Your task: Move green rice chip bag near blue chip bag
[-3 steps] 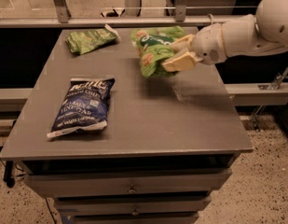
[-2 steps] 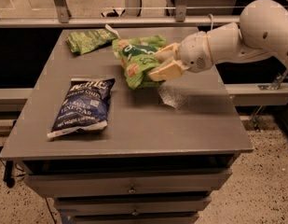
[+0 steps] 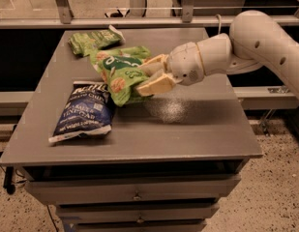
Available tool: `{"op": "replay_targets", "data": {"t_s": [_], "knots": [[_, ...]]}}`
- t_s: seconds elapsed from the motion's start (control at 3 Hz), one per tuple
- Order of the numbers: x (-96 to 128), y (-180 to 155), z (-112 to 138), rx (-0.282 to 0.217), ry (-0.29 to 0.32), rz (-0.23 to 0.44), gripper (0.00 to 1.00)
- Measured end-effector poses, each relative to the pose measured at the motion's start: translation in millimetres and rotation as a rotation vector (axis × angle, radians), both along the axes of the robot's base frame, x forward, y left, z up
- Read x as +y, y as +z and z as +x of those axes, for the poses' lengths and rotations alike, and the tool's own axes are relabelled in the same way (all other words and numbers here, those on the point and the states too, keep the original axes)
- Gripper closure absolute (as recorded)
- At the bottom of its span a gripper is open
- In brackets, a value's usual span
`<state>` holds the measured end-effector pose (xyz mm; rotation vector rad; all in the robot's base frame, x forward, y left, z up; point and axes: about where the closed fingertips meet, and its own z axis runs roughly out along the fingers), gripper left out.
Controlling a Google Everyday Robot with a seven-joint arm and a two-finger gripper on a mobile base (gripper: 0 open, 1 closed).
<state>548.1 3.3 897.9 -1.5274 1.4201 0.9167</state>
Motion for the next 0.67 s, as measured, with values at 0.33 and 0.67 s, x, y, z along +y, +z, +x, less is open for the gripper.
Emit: {"op": "replay_targets", "data": {"t_s": [0.33,0.67], "knots": [[16,3,-20,0.015,0.068,0.038,1.0],[27,4,-34,0.039,0.116,0.061,0.84]]}}
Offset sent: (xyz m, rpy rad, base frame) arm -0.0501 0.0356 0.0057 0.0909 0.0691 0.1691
